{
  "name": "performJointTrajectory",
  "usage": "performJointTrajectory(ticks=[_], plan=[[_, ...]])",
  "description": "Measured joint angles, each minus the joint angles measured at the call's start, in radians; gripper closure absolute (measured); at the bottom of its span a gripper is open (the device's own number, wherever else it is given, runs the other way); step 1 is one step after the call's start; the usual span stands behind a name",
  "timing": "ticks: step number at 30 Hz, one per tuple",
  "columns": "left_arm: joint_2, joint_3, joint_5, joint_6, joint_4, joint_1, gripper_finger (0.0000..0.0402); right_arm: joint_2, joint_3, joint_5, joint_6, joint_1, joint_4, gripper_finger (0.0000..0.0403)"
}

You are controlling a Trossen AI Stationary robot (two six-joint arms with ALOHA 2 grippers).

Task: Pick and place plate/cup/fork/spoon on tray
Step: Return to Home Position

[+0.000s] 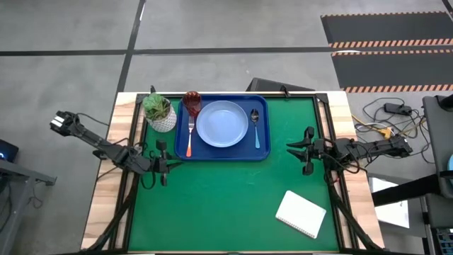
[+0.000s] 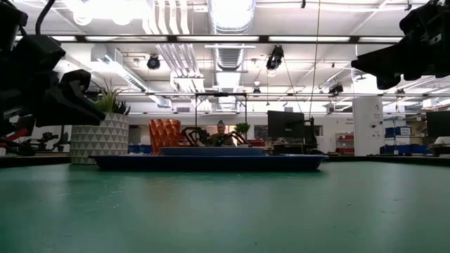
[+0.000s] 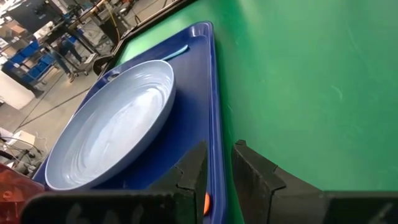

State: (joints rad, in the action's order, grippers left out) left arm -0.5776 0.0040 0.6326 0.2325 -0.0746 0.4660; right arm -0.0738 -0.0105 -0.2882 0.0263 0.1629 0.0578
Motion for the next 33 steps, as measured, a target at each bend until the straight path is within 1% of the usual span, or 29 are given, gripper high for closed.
performJointTrajectory(ticks=[33], plan=[[-0.099,0.000,-0.001,0.000,0.000,0.000,0.0347,0.000,0.000,0.000,0.002,0.000,0.000,0.0321]])
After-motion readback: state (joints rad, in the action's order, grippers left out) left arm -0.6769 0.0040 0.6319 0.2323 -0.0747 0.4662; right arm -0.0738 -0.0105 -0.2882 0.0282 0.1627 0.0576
